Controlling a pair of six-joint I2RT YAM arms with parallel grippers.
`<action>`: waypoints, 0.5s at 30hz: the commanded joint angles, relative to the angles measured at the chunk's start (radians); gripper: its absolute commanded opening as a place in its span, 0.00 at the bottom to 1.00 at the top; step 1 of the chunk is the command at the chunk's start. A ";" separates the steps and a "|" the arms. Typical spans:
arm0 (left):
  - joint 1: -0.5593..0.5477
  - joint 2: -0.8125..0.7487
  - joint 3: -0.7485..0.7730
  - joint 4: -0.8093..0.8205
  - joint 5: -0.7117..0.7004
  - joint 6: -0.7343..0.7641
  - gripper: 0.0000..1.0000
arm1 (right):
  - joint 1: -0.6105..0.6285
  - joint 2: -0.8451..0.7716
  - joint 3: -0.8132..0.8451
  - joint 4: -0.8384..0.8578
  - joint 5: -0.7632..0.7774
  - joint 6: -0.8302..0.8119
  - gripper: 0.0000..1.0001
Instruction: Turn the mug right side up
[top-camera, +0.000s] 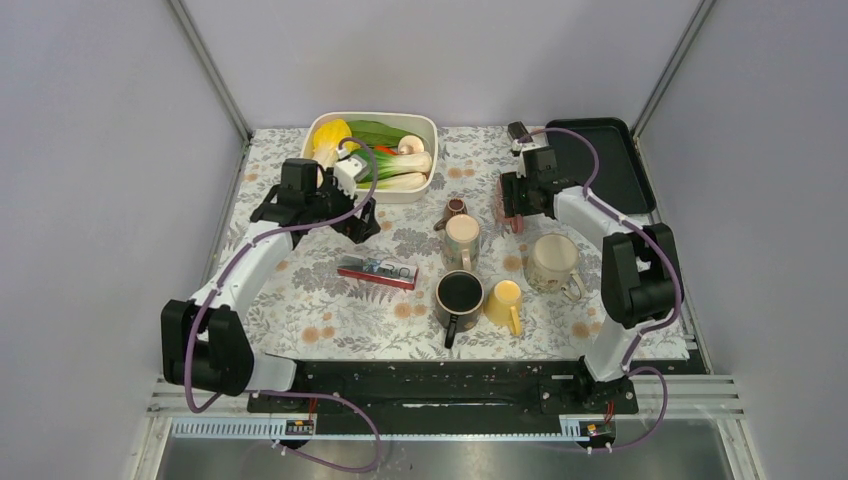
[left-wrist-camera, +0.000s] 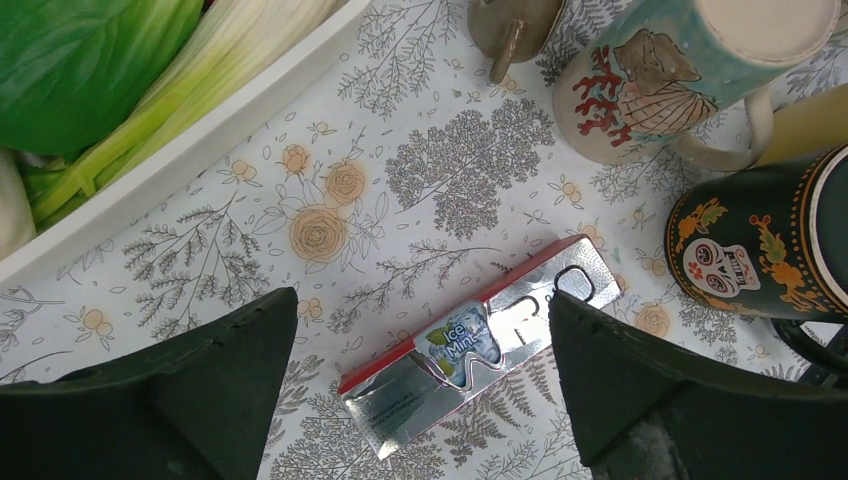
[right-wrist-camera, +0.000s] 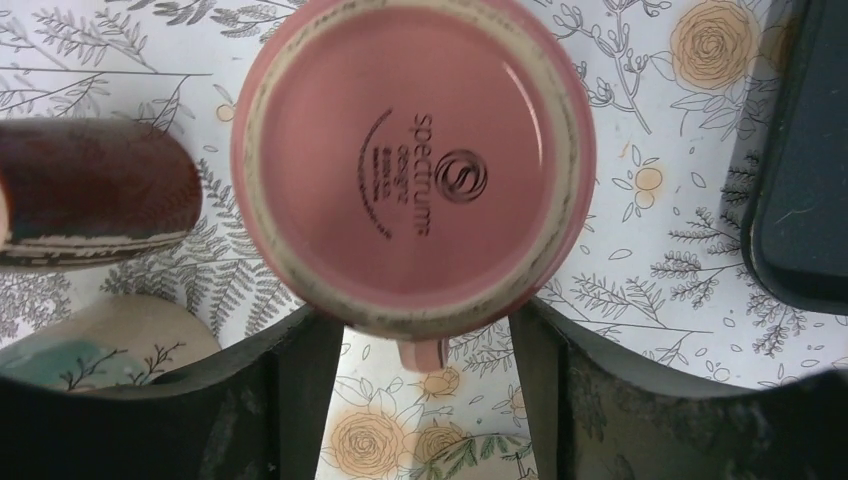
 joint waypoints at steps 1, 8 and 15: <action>-0.007 -0.054 0.056 0.013 -0.026 -0.016 0.99 | 0.005 0.052 0.089 -0.099 0.075 0.020 0.69; -0.010 -0.067 0.059 0.013 -0.020 -0.018 0.99 | 0.015 0.106 0.141 -0.153 0.111 -0.014 0.49; -0.013 -0.074 0.068 -0.014 -0.020 -0.024 0.99 | 0.016 0.079 0.132 -0.151 0.078 -0.066 0.00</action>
